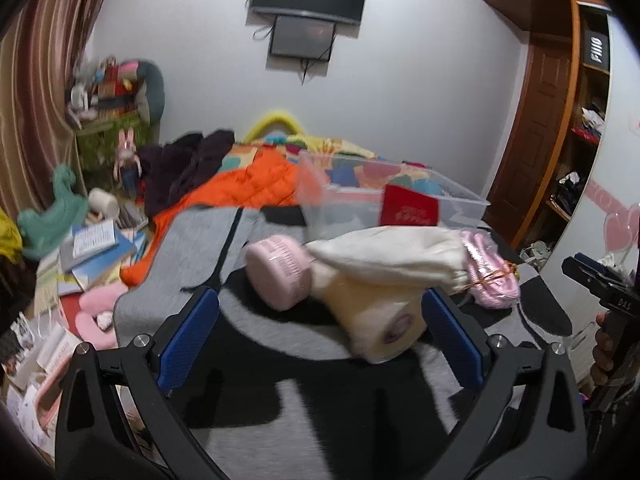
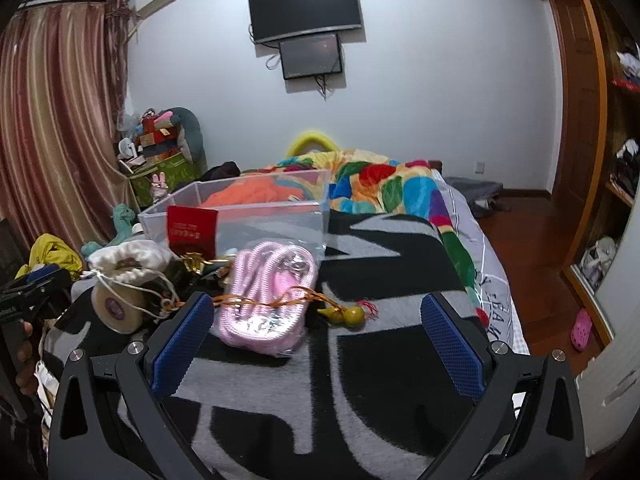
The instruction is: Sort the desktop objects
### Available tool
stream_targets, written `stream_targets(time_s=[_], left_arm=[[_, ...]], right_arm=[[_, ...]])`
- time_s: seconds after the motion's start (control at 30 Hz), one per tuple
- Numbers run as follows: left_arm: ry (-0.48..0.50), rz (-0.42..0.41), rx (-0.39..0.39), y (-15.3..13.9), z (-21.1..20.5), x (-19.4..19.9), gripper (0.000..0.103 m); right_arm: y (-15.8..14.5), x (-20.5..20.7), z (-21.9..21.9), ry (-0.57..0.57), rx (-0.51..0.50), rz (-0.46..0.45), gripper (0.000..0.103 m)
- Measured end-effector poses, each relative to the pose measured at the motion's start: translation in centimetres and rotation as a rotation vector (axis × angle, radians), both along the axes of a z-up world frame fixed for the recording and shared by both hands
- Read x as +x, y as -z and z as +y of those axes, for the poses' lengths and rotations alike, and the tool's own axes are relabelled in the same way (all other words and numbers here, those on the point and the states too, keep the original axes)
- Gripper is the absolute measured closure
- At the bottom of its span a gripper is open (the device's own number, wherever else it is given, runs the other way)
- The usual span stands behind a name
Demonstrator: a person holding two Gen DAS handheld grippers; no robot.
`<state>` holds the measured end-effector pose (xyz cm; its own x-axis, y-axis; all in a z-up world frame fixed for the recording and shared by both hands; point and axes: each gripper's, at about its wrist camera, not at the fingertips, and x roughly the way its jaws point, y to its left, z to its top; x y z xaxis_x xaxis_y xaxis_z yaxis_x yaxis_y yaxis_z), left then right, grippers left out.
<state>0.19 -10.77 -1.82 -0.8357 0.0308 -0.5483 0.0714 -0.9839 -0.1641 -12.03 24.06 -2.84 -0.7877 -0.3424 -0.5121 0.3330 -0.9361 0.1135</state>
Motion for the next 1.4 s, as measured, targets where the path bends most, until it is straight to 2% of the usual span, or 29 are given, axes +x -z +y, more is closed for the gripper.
stream_targets(time_s=[0.1, 0.13, 0.17, 0.2, 0.33, 0.47, 0.57, 0.63, 0.77, 0.97, 1.03, 1.13, 1.23, 1.3, 1.33, 1.4], left_arm=[[-0.012, -0.05, 0.015, 0.7, -1.8, -0.9, 0.003], [-0.006, -0.072, 0.016, 0.9, -2.3, -1.4, 0.007], [0.01, -0.099, 0.018, 1.1, -2.6, -2.0, 0.02], [0.016, -0.118, 0.017, 1.3, -2.8, -2.3, 0.023], [0.038, -0.206, -0.007, 2.5, -3.1, -4.7, 0.024], [0.057, -0.24, -0.052, 2.8, -3.0, -6.4, 0.023], [0.08, -0.282, -0.139, 3.1, -2.3, -8.0, 0.023], [0.095, -0.31, -0.162, 3.5, -2.3, -8.9, 0.023], [0.142, -0.338, -0.134, 3.6, -2.3, -10.0, 0.023], [0.159, -0.314, -0.112, 3.5, -2.1, -10.8, 0.023], [0.163, -0.306, -0.08, 3.7, -2.4, -11.3, 0.023], [0.156, -0.29, -0.058, 3.9, -2.5, -11.7, 0.022], [0.139, -0.263, -0.037, 4.2, -2.7, -11.7, 0.022], [0.129, -0.249, -0.028, 4.3, -2.8, -11.5, 0.024], [0.125, -0.237, -0.034, 4.2, -2.7, -11.2, 0.026], [0.116, -0.216, -0.052, 4.1, -2.4, -10.7, 0.039]], right_arm=[[0.7, -0.7, 0.1, 0.009, 0.006, -0.023, 0.0], [1.0, -0.9, 0.2, 0.008, 0.007, -0.027, 0.0], [1.2, -1.1, 0.2, 0.008, 0.009, -0.029, 0.0], [1.5, -1.3, 0.2, 0.009, 0.011, -0.03, 0.0], [2.6, -2.4, 0.5, 0.043, 0.03, -0.059, 0.0], [3.6, -3.5, 1.1, 0.053, 0.02, -0.095, 0.0], [4.2, -4.0, 1.3, 0.065, 0.019, -0.113, 0.001], [4.6, -4.4, 1.4, 0.074, 0.025, -0.123, 0.002], [5.1, -5.1, 1.2, 0.077, 0.009, -0.136, 0.013], [6.3, -6.3, 0.2, 0.059, 0.014, -0.172, 0.03], [6.7, -6.6, -0.1, 0.061, 0.02, -0.181, 0.031], [6.7, -6.6, -0.1, 0.065, 0.027, -0.167, 0.038], [6.8, -6.8, -0.1, 0.064, 0.041, -0.163, 0.053], [6.8, -6.8, -0.3, 0.061, 0.053, -0.153, 0.071], [6.7, -6.7, -0.4, 0.051, 0.059, -0.146, 0.075], [6.7, -6.8, -0.4, 0.051, 0.06, -0.145, 0.079]])
